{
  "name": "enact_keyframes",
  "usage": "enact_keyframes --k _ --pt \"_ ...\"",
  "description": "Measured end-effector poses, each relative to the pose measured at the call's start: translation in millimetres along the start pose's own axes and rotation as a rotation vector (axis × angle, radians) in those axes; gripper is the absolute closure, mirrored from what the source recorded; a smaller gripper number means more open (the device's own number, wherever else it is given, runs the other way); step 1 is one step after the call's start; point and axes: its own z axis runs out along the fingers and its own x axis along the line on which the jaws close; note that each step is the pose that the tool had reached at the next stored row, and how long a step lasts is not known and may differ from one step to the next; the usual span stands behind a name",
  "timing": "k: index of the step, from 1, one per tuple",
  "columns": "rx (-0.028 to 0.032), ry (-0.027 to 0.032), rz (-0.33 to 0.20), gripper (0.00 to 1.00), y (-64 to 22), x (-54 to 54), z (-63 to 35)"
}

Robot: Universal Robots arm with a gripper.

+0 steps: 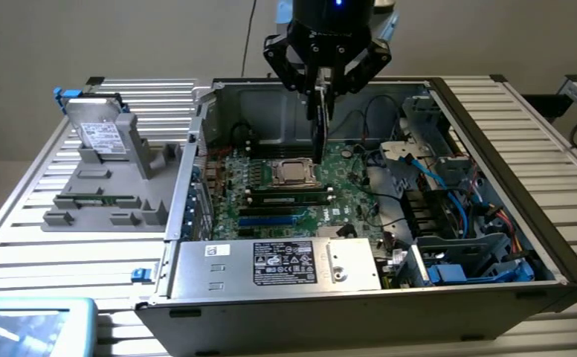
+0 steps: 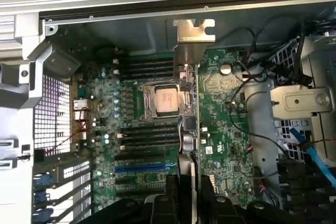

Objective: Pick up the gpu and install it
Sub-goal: 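Pick up the gpu and move the gpu toward the slot, then insert the gpu into the slot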

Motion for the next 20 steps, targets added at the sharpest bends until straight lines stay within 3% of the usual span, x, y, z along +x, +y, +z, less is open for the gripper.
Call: enact_keyframes --k 4,18,20 --pt "0.0004 0.0 0.0 0.72 5.6 -4.9 4.3" --pt "0.0003 0.0013 -0.003 0.72 5.6 -5.0 4.3" --pt "0.0 0.0036 -0.018 0.72 5.6 -5.2 4.3"
